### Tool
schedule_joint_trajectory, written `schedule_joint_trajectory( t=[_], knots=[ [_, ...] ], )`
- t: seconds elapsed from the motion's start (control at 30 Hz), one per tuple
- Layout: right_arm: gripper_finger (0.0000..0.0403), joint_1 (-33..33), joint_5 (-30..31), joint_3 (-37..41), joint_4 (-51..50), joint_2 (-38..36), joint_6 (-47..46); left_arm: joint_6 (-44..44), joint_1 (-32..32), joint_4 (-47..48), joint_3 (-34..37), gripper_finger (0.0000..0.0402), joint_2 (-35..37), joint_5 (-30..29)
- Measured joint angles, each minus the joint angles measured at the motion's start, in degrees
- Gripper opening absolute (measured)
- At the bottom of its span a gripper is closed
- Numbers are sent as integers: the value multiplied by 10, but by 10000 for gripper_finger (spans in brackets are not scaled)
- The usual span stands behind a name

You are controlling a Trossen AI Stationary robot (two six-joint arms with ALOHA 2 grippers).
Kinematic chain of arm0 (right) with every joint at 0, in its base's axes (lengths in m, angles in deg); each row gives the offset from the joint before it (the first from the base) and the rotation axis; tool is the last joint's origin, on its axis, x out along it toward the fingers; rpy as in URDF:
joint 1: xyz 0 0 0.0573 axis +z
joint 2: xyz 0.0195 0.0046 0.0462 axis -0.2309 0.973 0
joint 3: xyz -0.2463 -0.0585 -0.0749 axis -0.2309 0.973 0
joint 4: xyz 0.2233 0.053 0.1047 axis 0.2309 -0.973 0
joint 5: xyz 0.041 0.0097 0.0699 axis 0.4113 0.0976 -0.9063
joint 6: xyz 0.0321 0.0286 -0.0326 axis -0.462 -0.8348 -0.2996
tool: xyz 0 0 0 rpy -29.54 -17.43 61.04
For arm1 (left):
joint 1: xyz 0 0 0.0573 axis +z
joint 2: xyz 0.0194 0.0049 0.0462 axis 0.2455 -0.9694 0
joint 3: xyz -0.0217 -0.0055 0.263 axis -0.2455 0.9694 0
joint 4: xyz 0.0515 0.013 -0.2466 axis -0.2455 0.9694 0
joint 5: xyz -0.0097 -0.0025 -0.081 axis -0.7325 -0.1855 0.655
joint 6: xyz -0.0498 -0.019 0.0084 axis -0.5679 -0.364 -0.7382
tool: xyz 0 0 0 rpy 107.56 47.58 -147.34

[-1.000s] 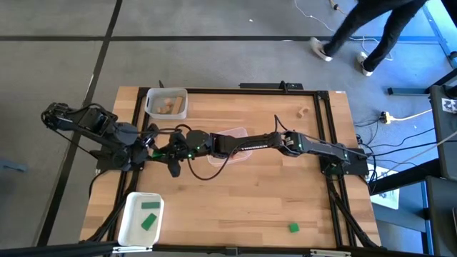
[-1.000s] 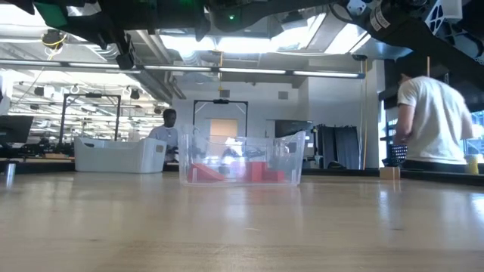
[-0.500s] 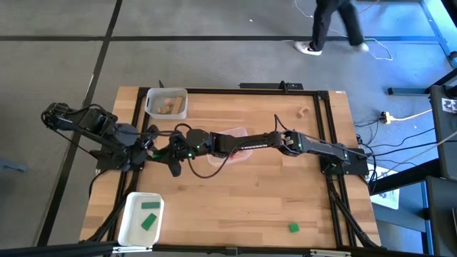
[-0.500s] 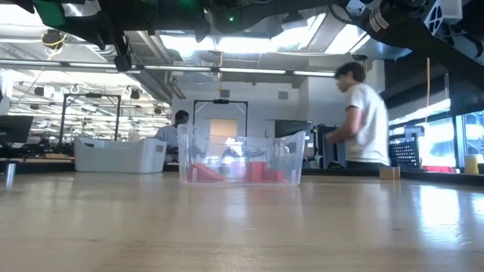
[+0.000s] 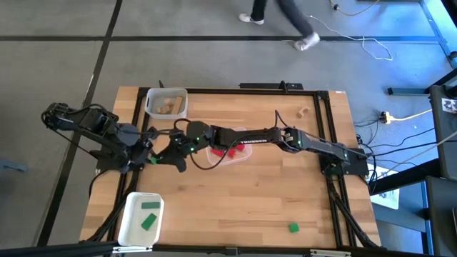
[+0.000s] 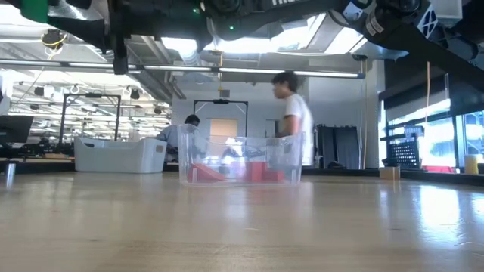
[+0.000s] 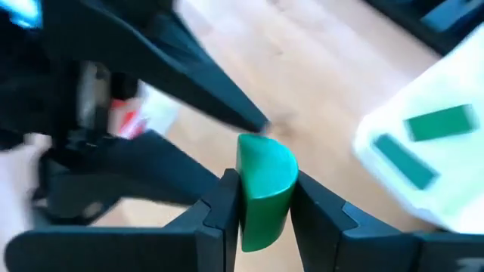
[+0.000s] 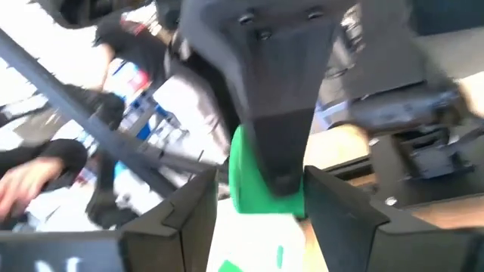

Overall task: Sort & place blocks by color
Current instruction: Put the green block into the white bin

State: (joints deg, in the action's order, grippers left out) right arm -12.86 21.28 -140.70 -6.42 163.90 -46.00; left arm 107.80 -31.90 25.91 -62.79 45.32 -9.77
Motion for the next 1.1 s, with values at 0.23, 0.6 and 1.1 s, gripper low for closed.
schedule_joint_trajectory(
  t=[0.23, 0.6, 1.1],
  knots=[
    [192, 3, -115, -1, -72, -1, 111, -43, 0, 38, 1, 90, 0, 87],
    [193, 3, 35, -1, -357, -25, 232, -142, -23, 83, 1, 91, 0, 150],
    [193, 31, 268, -1, -673, -178, 292, -382, -125, 75, 27, 91, -4, 125]
  ],
)
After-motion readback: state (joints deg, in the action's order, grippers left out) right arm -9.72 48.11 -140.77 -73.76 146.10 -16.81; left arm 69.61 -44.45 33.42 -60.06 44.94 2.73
